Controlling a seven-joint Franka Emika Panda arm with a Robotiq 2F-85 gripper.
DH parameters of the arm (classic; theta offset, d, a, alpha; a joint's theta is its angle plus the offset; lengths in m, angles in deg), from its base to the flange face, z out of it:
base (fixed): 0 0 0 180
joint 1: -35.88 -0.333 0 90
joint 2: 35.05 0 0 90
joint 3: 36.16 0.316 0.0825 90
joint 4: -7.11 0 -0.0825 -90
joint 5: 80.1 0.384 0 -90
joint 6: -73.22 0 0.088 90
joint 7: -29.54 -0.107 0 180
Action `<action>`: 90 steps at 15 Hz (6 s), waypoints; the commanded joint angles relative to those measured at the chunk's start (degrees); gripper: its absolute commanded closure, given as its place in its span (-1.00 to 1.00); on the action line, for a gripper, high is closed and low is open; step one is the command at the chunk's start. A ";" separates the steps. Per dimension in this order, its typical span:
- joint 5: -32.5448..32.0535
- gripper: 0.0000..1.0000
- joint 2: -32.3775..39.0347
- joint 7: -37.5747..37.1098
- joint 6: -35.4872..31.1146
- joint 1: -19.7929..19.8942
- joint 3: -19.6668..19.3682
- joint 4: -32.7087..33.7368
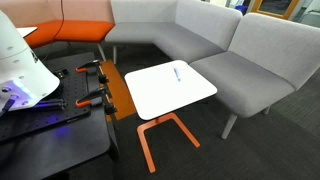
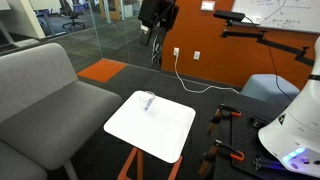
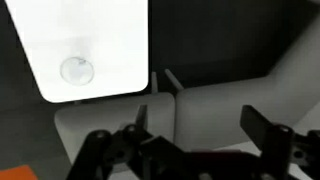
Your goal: Remove the marker from the cup and place it on the table
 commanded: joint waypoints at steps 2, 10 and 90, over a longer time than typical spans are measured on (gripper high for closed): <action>0.32 -1.00 0.00 0.24 0.19 0.68 0.62 0.09; -1.76 -1.00 3.69 -1.20 1.92 1.99 0.81 2.89; -18.17 0.89 47.35 -37.29 34.56 3.67 -5.17 33.28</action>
